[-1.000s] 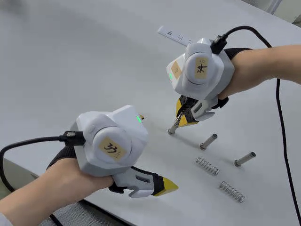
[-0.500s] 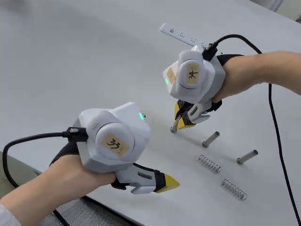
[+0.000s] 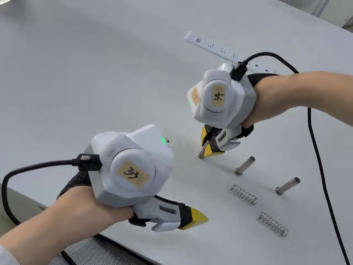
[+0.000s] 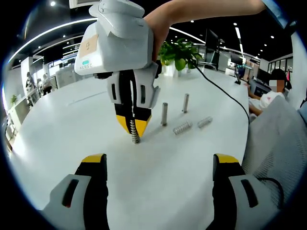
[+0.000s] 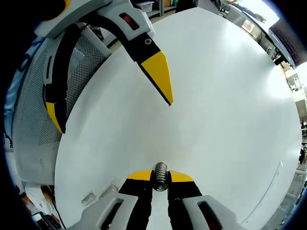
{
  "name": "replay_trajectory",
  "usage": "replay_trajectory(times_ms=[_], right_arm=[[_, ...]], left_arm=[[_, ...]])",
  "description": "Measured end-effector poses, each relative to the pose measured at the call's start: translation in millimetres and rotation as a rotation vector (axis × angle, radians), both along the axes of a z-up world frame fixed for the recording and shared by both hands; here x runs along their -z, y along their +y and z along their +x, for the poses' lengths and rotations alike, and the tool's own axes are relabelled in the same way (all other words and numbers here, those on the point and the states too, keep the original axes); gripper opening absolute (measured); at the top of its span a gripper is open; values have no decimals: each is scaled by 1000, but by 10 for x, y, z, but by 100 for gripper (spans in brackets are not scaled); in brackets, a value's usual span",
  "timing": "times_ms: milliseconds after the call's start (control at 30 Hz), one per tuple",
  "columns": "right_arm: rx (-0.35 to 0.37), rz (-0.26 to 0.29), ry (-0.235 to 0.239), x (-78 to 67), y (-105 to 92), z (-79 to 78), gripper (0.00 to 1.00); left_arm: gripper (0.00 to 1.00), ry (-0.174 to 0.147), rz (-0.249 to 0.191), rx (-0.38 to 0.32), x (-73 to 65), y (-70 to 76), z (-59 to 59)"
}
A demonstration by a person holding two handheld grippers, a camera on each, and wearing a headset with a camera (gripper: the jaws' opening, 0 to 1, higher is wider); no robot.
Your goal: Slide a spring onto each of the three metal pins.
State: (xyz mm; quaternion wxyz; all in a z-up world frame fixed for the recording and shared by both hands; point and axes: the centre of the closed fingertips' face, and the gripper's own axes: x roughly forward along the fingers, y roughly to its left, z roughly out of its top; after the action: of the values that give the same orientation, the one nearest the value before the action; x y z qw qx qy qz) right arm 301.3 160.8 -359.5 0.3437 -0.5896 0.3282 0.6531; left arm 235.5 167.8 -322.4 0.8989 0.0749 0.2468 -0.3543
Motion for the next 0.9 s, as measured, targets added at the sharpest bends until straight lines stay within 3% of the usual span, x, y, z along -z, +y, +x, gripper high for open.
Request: replay_trajectory(times_ms=[300, 600, 767, 900], right_arm=[[10, 15, 25, 34, 0, 1, 12], [50, 56, 56, 32, 29, -38, 40], [54, 103, 52, 18, 52, -42, 64], [73, 150, 49, -22, 80, -28, 74]], left_arm=[[89, 13, 4, -1, 25, 2, -6], [89, 21, -14, -8, 15, 3, -6], [89, 23, -27, -18, -2, 8, -1], [89, 27, -48, -27, -32, 17, 9]])
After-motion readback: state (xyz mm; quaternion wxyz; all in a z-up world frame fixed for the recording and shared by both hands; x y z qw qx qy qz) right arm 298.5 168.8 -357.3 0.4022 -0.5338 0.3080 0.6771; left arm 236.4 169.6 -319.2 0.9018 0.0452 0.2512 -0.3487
